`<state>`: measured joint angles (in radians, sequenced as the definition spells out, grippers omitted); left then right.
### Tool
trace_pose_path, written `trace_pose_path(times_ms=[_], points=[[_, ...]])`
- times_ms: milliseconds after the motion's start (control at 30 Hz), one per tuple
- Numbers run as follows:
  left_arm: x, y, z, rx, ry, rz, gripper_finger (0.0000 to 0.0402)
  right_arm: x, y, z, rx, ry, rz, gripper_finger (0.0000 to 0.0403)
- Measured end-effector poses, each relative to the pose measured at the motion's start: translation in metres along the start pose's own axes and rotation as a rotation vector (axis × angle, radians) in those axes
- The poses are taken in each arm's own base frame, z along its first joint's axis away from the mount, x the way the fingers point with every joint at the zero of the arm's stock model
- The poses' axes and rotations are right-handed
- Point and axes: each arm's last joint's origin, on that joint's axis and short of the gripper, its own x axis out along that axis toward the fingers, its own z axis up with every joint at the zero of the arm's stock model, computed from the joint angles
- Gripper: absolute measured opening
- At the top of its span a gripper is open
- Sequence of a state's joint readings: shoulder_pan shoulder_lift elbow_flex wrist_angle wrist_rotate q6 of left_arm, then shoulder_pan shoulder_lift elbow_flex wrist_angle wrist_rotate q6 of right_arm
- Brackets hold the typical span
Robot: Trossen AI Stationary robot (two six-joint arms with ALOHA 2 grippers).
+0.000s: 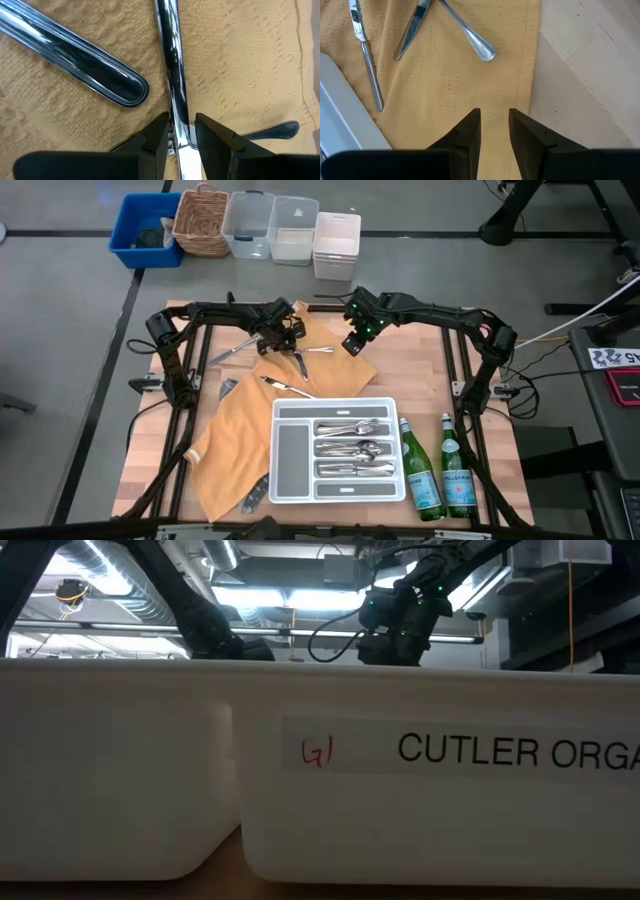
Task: Sort silverware
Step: Put the silver table knife into the white silverware tray
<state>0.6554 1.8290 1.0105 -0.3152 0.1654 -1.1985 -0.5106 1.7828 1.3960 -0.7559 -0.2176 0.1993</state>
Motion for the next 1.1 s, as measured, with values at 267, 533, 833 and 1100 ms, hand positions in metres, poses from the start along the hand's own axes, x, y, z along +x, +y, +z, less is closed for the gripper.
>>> trace_pose_path(times_ms=[267,533,833,1100], points=[[-0.003,0.01,0.003,-0.047,0.036,0.075,0.0081,0.0,0.0,0.0,-0.025,0.001,0.002,0.0101],[-0.003,0.012,0.002,-0.046,0.046,0.101,0.0019,0.0,0.0,0.0,-0.055,0.002,0.003,0.0101],[-0.002,0.015,0.0,-0.03,0.057,0.126,0.0006,0.0,0.0,0.0,-0.1,0.005,0.003,0.0101],[-0.004,0.001,0.004,-0.021,0.07,-0.047,0.0007,0.0,0.0,-0.001,-0.106,0.013,0.01,0.0101]])
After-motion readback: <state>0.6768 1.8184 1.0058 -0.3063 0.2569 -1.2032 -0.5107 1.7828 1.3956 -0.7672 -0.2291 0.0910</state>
